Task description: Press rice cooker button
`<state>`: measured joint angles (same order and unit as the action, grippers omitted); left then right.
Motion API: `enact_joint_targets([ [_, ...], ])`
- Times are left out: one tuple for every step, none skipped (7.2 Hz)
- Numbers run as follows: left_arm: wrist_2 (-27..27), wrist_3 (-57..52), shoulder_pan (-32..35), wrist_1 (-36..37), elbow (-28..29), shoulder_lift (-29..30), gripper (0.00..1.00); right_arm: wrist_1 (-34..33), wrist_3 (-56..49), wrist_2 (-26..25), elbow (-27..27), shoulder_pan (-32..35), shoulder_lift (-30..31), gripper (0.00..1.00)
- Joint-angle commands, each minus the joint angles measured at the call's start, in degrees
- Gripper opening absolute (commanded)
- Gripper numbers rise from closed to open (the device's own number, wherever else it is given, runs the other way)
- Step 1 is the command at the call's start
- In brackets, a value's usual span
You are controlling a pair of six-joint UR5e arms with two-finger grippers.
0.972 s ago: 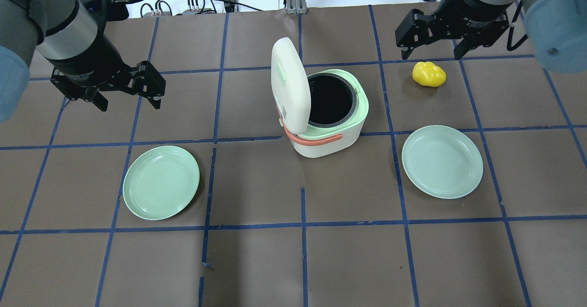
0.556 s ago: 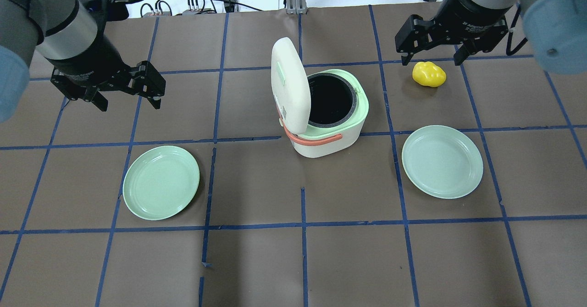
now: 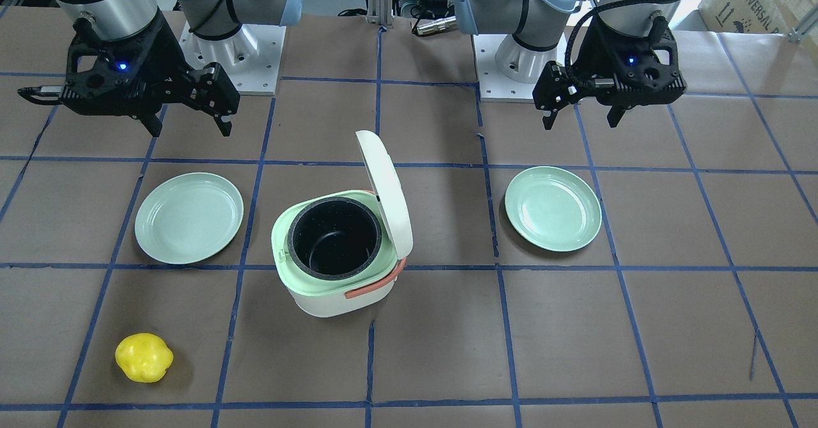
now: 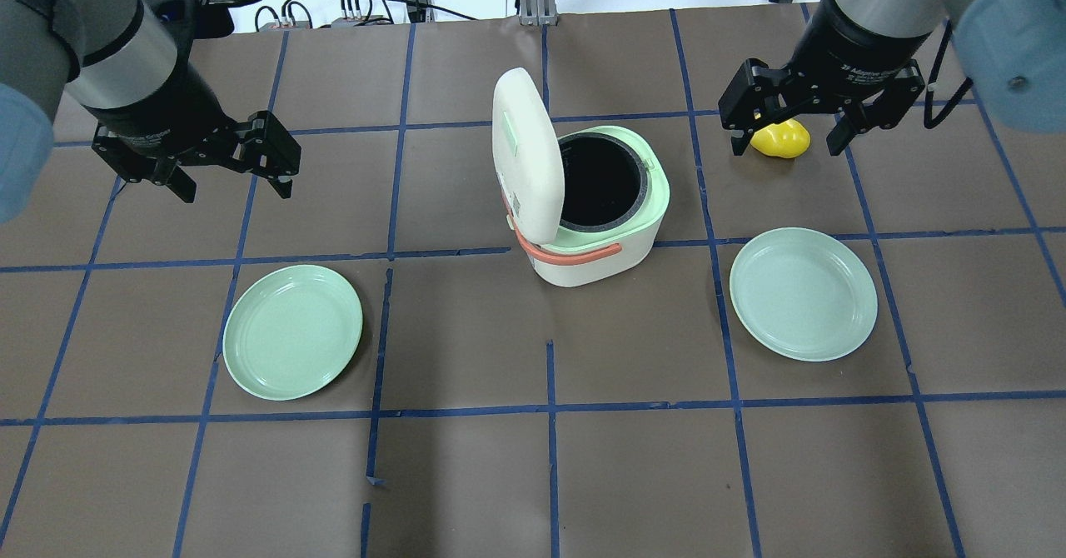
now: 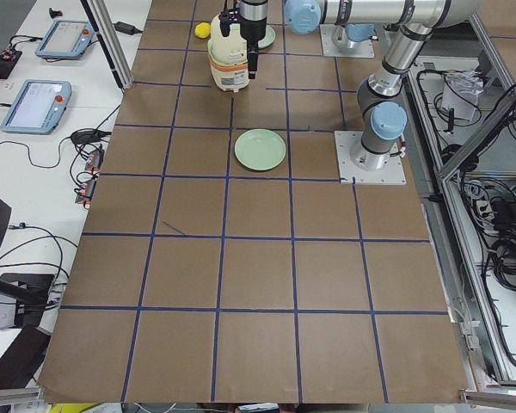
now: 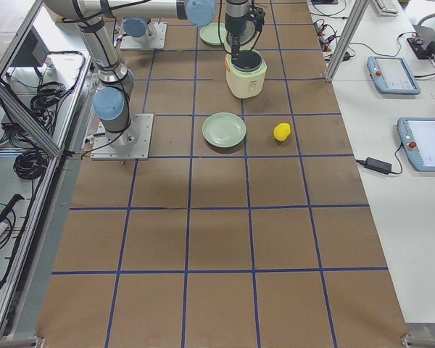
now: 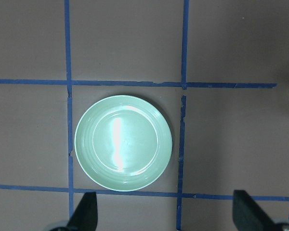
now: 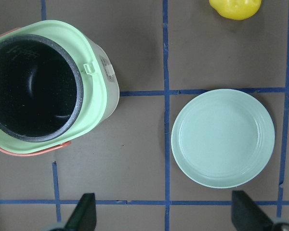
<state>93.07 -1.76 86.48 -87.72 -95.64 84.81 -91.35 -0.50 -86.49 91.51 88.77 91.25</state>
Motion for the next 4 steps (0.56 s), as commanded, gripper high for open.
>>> enact_joint_targets([
  [0.0, 0.0, 0.0, 0.0, 0.0, 0.0, 1.0, 0.5, -0.6, -0.2, 0.1, 0.0, 0.1, 1.0],
  [0.0, 0.0, 0.0, 0.0, 0.0, 0.0, 1.0, 0.5, -1.6, -0.2, 0.1, 0.0, 0.1, 1.0],
  [0.0, 0.0, 0.0, 0.0, 0.0, 0.0, 1.0, 0.4, -1.6, -0.2, 0.1, 0.0, 0.3, 1.0],
  [0.0, 0.0, 0.0, -0.1, 0.0, 0.0, 1.0, 0.4, -1.6, -0.2, 0.2, 0.0, 0.3, 1.0],
])
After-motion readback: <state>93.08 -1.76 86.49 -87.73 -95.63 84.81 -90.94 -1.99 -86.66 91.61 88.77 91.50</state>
